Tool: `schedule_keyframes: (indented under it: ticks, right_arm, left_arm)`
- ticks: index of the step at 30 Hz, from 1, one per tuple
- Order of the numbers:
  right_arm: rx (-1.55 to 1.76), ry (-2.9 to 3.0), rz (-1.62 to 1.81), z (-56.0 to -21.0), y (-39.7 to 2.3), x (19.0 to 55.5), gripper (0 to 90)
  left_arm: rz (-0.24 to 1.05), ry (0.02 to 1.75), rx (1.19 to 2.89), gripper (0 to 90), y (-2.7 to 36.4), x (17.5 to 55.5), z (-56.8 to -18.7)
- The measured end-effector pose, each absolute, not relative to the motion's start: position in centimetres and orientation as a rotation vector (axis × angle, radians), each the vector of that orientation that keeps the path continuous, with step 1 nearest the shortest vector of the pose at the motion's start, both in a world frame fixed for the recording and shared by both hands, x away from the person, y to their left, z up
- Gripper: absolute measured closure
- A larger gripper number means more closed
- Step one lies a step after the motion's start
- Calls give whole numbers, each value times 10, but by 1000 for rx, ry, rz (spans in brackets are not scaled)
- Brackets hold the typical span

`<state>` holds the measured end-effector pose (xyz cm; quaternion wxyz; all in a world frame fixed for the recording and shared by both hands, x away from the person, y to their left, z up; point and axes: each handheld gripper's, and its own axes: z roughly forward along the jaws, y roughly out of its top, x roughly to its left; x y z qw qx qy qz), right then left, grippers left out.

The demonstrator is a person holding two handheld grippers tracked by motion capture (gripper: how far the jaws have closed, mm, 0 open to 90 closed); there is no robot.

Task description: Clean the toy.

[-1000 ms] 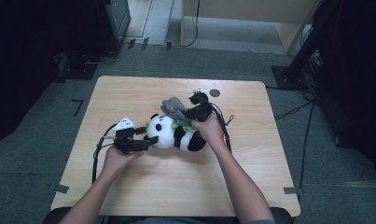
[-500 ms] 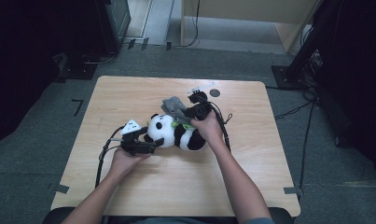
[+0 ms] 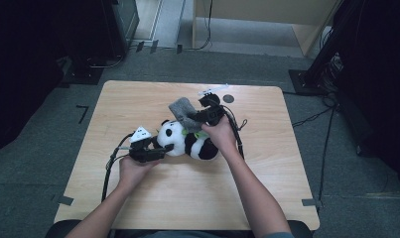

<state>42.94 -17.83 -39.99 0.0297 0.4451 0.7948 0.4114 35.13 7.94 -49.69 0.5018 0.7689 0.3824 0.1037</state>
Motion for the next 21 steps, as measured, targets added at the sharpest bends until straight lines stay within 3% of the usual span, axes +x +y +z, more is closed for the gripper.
schedule_keyframes:
  ticks: [9,16,21]
  right_arm:
    - [1210,2486,1406,-363,-141,412,773]
    - [1241,2636,1145,-403,-114,416,768]
    - [1179,2650,1069,-400,-115,417,767]
  left_arm:
    - [250,929,1847,376,79,353,-494]
    - [244,939,1865,386,80,352,-495]
    - [245,940,1871,424,80,352,-494]
